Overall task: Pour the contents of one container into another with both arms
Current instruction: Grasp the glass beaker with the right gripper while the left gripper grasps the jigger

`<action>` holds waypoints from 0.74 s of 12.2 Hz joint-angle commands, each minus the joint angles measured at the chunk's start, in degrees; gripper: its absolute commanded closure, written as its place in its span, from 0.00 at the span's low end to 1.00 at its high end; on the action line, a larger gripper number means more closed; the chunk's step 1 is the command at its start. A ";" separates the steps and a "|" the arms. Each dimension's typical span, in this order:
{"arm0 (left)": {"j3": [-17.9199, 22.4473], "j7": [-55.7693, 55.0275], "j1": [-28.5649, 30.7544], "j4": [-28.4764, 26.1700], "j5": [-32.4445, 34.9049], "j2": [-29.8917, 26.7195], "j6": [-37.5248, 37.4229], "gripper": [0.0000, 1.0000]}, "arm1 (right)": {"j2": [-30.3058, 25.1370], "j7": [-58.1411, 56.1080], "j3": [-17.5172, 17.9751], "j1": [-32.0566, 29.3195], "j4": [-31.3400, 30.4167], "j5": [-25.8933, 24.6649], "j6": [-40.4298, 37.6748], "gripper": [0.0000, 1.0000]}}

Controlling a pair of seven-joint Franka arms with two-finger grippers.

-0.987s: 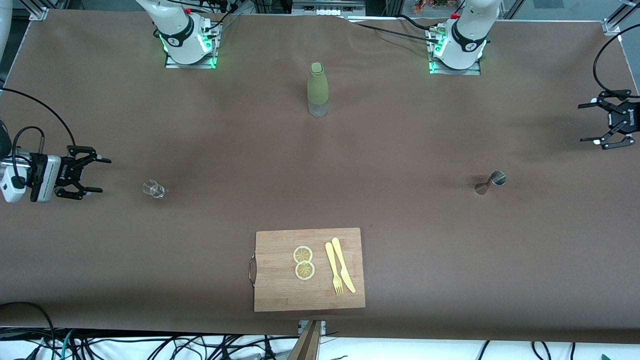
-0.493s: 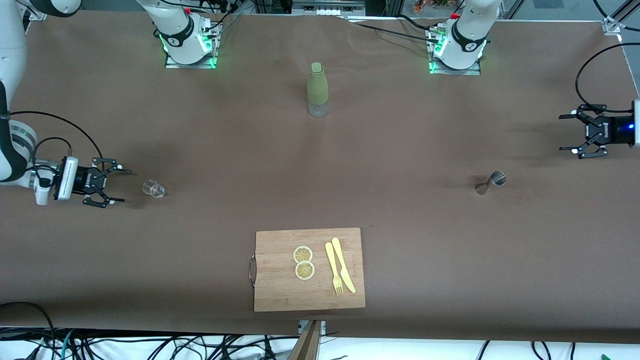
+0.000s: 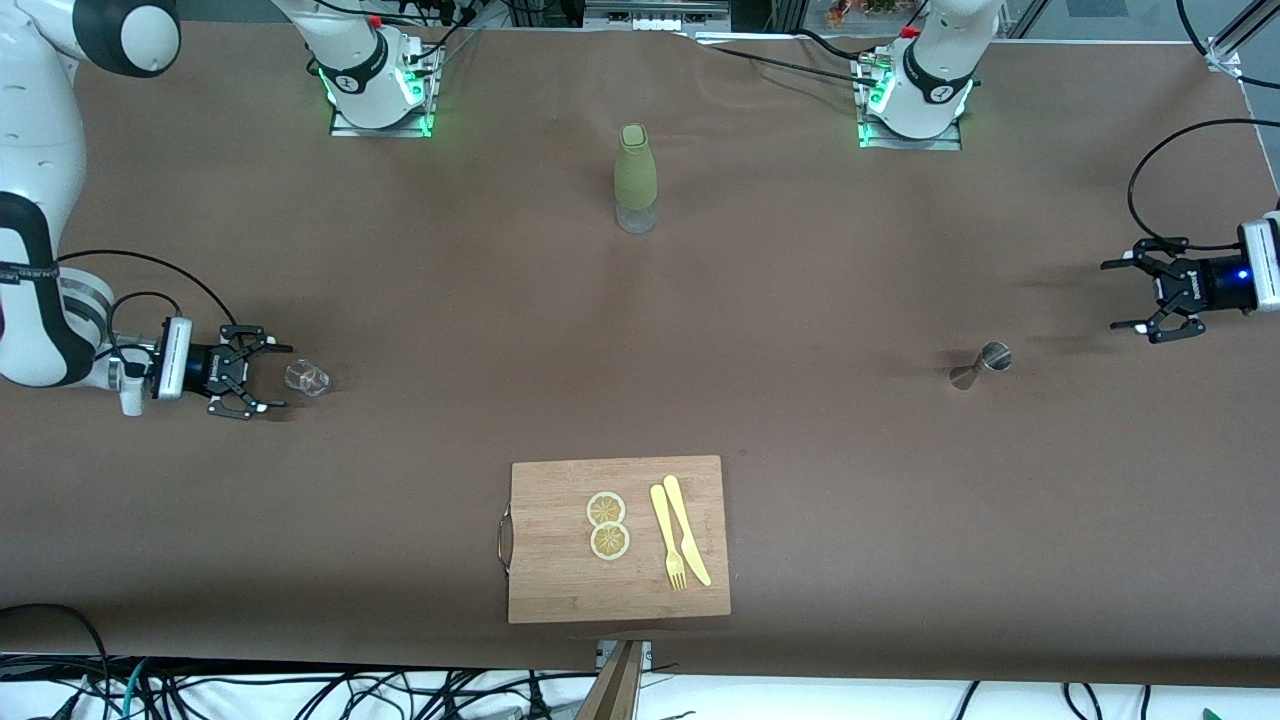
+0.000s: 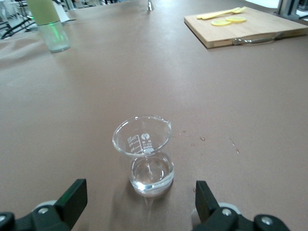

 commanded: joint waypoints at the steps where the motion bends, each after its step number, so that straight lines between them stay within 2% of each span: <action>1: -0.06 7.16 0.03 0.82 -3.21 3.27 1.64 0.00 | 2.94 -1.66 1.00 -0.87 4.03 0.98 -2.95 0.00; 9: -0.14 13.33 -2.96 1.34 -7.79 9.42 3.49 0.00 | 3.91 -1.14 3.29 -0.52 4.12 0.98 -2.51 0.01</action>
